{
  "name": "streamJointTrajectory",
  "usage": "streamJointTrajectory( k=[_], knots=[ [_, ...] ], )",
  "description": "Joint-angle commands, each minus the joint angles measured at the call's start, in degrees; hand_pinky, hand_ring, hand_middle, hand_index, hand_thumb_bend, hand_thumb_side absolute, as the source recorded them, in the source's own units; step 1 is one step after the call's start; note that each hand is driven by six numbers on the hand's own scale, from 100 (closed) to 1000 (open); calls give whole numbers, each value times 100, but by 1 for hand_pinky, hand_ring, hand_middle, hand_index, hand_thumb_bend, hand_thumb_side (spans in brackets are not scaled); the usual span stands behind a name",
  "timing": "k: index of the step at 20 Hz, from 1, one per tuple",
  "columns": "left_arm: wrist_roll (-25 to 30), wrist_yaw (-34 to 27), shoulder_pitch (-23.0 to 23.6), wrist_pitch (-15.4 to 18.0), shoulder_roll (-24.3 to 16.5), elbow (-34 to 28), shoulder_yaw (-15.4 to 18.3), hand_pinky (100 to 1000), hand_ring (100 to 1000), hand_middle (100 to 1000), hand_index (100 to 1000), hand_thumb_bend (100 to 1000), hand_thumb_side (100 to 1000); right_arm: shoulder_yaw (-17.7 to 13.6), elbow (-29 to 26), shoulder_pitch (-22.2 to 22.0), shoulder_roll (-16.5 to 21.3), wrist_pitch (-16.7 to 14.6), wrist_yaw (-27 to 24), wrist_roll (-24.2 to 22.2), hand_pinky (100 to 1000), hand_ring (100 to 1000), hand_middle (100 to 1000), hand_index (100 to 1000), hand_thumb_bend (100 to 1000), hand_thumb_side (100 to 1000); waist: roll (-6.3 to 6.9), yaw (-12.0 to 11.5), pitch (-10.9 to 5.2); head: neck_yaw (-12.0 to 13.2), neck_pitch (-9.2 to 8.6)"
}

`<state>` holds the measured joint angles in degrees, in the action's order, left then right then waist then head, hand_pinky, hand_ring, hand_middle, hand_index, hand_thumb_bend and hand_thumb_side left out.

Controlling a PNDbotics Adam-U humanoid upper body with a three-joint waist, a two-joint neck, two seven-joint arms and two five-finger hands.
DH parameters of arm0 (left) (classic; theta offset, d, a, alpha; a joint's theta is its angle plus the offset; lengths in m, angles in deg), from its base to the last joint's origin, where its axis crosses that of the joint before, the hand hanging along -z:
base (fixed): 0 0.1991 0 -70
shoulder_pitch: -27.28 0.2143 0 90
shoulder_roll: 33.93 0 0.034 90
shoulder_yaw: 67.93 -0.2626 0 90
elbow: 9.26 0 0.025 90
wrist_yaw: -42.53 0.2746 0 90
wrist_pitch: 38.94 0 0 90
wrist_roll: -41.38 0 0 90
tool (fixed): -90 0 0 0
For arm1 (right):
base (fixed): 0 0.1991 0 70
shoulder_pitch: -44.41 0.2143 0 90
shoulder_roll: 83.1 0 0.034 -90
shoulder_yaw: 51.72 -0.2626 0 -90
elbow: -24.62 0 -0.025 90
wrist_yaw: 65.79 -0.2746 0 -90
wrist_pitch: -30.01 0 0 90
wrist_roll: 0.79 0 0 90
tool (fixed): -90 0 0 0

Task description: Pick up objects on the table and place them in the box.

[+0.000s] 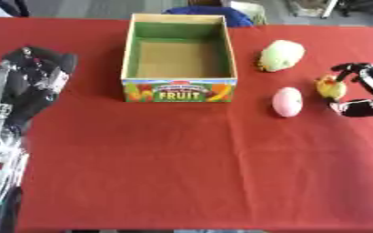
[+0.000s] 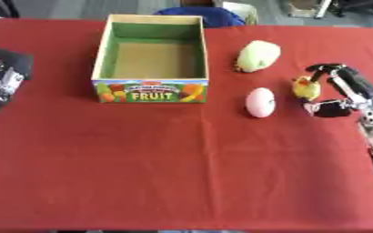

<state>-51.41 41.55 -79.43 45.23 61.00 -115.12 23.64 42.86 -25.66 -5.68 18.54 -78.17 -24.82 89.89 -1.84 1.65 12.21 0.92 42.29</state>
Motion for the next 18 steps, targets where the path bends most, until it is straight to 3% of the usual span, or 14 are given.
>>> streamJointTrajectory(
  k=[1, 12, 18],
  knots=[
    [5, -34, -40, 6, -47, -87, 1, 593, 519, 515, 560, 505, 357, -58, -89, 129, 177, 64, 332, 191, 740, 890, 633, 851, 387, 100, 12, 8, -106, 7, 31],
    [7, -35, -43, 6, -41, -90, -3, 592, 519, 515, 560, 505, 358, -13, -152, 150, 118, 64, 1293, 963, 717, 836, 611, 824, 387, 100, 15, 0, -99, 3, 36],
    [11, -36, -46, 6, -37, -89, -5, 592, 519, 515, 560, 505, 358, -16, -51, 165, 55, 41, 1439, 1080, 712, 828, 591, 795, 386, 100, 13, -8, -93, -3, 47]
  ],
)
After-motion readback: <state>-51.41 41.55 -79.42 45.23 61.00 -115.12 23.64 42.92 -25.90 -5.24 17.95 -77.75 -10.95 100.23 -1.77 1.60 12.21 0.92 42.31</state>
